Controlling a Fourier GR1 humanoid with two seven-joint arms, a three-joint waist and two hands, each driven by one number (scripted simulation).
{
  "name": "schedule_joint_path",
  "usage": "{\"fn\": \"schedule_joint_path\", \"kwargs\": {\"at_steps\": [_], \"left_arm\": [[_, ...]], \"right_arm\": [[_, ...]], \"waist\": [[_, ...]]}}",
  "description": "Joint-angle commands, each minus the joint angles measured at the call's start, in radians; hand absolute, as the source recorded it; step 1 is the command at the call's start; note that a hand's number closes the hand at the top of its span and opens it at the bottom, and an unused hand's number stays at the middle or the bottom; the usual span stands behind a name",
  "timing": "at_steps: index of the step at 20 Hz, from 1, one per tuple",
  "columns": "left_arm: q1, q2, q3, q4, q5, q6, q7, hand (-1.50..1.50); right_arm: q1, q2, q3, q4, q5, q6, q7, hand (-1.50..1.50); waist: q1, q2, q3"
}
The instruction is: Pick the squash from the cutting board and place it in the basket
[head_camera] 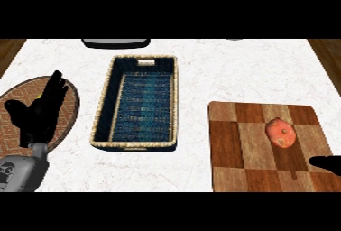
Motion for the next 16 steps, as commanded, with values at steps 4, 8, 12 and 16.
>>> {"fn": "schedule_joint_path", "kwargs": {"at_steps": [4, 8, 12, 16], "left_arm": [[0.017, -0.013, 0.039, -0.085, -0.034, -0.027, 0.071, 0.00], [0.031, -0.045, 0.036, -0.038, -0.080, -0.027, 0.002, 0.00], [0.032, -0.052, 0.089, -0.061, -0.070, -0.088, 0.044, 0.00], [0.036, -0.069, 0.112, -0.035, -0.092, -0.112, 0.018, 0.00]], "right_arm": [[0.043, 0.148, 0.006, 0.063, 0.118, -0.019, -0.163, -1.50], [-0.006, 0.233, 0.059, 0.193, 0.236, -0.101, -0.270, -1.50], [-0.006, 0.286, 0.070, 0.136, 0.332, -0.086, -0.193, -1.50], [0.066, 0.349, 0.094, 0.118, 0.392, -0.116, -0.267, -1.50]], "waist": [[0.002, -0.001, 0.000], [0.005, 0.001, 0.001], [0.002, 0.000, 0.000], [0.001, 0.000, 0.000]]}}
